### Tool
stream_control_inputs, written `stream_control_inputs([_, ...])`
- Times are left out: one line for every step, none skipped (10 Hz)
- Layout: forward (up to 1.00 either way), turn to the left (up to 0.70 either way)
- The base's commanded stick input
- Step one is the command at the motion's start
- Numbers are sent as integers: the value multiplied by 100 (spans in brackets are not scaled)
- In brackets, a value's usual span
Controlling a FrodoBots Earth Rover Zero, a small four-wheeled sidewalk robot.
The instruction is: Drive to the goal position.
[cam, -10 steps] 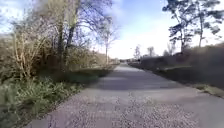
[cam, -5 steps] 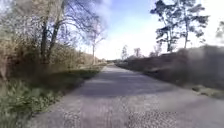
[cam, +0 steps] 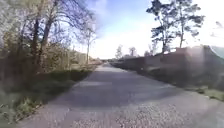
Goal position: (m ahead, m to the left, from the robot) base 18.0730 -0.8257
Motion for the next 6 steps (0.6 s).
stream_control_inputs([100,0])
stream_control_inputs([100,0])
stream_control_inputs([100,0])
stream_control_inputs([100,0])
stream_control_inputs([100,0])
stream_control_inputs([100,0])
